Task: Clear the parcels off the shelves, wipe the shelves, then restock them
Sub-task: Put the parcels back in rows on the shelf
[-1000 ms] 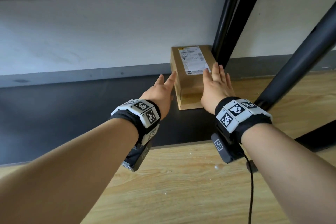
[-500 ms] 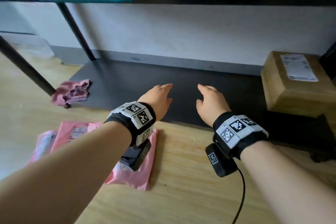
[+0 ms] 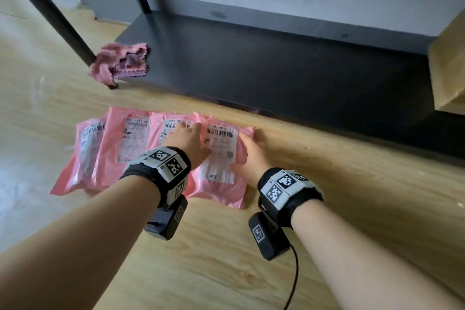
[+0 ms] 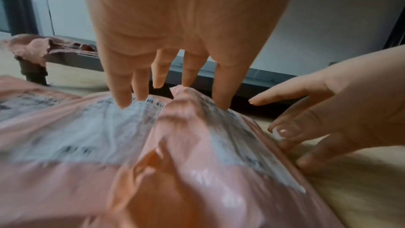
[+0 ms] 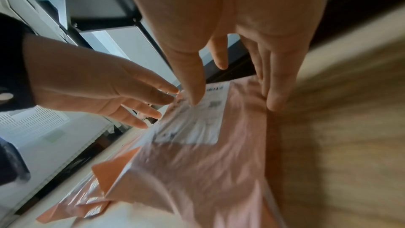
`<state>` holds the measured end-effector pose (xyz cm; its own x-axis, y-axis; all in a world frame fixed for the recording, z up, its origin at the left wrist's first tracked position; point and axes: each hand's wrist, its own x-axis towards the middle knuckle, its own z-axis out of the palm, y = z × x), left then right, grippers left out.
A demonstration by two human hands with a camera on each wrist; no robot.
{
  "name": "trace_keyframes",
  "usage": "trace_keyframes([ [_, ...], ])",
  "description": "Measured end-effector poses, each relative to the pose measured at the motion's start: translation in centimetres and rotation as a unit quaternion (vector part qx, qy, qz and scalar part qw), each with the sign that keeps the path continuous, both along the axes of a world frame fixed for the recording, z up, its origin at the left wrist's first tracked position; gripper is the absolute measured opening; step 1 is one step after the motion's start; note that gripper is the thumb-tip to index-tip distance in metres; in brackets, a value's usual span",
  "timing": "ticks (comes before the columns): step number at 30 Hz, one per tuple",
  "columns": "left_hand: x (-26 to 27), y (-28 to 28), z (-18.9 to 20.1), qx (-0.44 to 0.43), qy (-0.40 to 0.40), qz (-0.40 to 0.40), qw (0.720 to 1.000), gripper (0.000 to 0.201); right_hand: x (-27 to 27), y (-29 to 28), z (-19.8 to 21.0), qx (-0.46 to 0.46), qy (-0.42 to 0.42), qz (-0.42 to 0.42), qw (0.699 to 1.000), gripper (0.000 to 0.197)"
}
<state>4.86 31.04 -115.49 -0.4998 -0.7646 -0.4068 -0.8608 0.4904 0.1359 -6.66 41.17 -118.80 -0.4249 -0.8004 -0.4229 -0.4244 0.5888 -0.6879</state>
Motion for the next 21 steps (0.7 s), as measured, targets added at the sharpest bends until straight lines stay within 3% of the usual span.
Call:
trace_keyframes([
  [6,0.7,0.7,-1.2,0.047,0.061,0.034,0.996,0.061,1.7,-0.3,-1.8,0.002,-0.014,-0.035,0.999,0.066],
  [12,-0.5,2.3,-0.1,0.049,0.094,0.025,0.994,0.066,0.4,2.0,-0.1,-0.055,-0.058,-0.069,0.994,0.062],
  [16,-2.4,3.2,1.2,0.026,0.136,0.01,0.99,0.073,-1.2,3.6,1.7,-0.127,0.003,-0.088,0.988,0.061],
  [21,-8.0,4.3,3.4,-0.001,0.171,-0.035,0.985,0.07,-6.8,6.2,3.8,-0.145,0.093,-0.139,0.975,0.036],
])
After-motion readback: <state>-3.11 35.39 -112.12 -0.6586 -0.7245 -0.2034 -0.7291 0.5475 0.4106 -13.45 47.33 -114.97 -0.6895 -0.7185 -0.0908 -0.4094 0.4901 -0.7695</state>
